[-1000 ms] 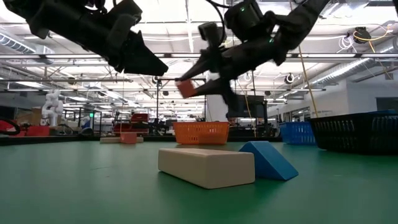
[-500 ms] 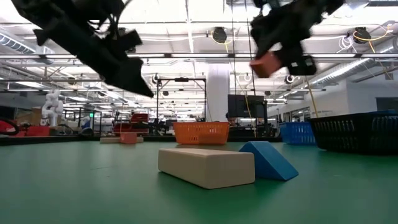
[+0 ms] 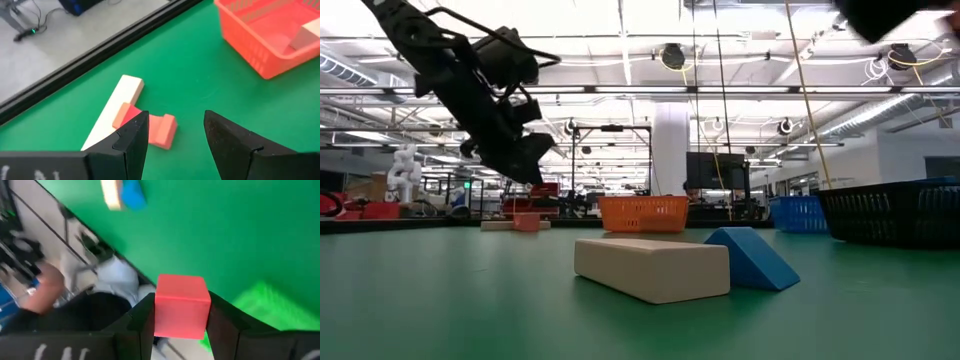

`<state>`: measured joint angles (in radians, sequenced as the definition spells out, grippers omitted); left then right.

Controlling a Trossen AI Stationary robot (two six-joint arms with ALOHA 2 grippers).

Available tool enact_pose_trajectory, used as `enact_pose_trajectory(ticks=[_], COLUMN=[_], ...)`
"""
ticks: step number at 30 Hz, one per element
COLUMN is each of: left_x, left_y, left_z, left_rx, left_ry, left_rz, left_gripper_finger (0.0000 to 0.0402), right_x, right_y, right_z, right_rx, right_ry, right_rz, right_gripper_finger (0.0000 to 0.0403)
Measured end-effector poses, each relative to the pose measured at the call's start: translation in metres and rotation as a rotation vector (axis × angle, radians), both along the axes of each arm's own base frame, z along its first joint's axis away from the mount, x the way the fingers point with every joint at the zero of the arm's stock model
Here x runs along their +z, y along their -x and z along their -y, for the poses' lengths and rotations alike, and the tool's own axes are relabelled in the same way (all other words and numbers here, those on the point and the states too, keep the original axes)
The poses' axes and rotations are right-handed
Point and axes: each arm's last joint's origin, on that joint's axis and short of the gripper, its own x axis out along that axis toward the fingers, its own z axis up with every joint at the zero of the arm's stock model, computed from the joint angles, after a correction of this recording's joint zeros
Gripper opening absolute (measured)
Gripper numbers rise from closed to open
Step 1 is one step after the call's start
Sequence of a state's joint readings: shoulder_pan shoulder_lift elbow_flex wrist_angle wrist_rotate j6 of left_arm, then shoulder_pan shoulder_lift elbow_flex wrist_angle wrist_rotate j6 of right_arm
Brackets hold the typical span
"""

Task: Sort & place blocks by color
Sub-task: Put the top left orange block into the green bin, then put the top orange block into the green bin

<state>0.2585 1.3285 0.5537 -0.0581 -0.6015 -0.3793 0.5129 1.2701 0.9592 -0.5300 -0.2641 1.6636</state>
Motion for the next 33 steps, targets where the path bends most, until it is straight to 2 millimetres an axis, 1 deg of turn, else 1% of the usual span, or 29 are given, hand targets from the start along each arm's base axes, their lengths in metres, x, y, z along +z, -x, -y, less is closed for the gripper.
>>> enact_pose_trajectory(ticks=[4,10,17,21,26,29,33], left_x=[-0.001,-0.002,-0.003,-0.003,-0.004,-0.004,-0.004], left_y=[0.002,0.003,0.004,0.003,0.002,0.002,0.005], left_z=[-0.006,-0.008,-0.008,-0.007,-0.006,-0.006,-0.014], left_rx=[-0.004,-0.034,-0.037,-0.045,-0.104,-0.126,-0.090], left_ry=[0.030,0.086,0.092,0.101,0.146,0.140,0.136], left_rz=[0.006,0.004,-0.003,0.000,0.006,-0.009,-0.009], left_gripper_finger=[0.0191,0.0191,0.0191,0.0191,0.0191,0.0191,0.0191], right_x=[-0.002,-0.008,-0.008,-0.009,-0.015,-0.016,-0.013], right_y=[0.016,0.037,0.045,0.047,0.049,0.049,0.047], right_z=[-0.017,-0.029,-0.038,-0.039,-0.037,-0.037,-0.040], right_rx=[-0.020,-0.101,-0.117,-0.098,-0.089,-0.085,-0.029], right_ry=[-0.026,-0.013,-0.046,-0.038,-0.017,-0.018,-0.064], right_rz=[-0.115,-0.310,-0.369,-0.366,-0.375,-0.373,-0.341], right_gripper_finger=[0.0124,0.0125,0.0129,0.0154,0.0203,0.0230,0.0252])
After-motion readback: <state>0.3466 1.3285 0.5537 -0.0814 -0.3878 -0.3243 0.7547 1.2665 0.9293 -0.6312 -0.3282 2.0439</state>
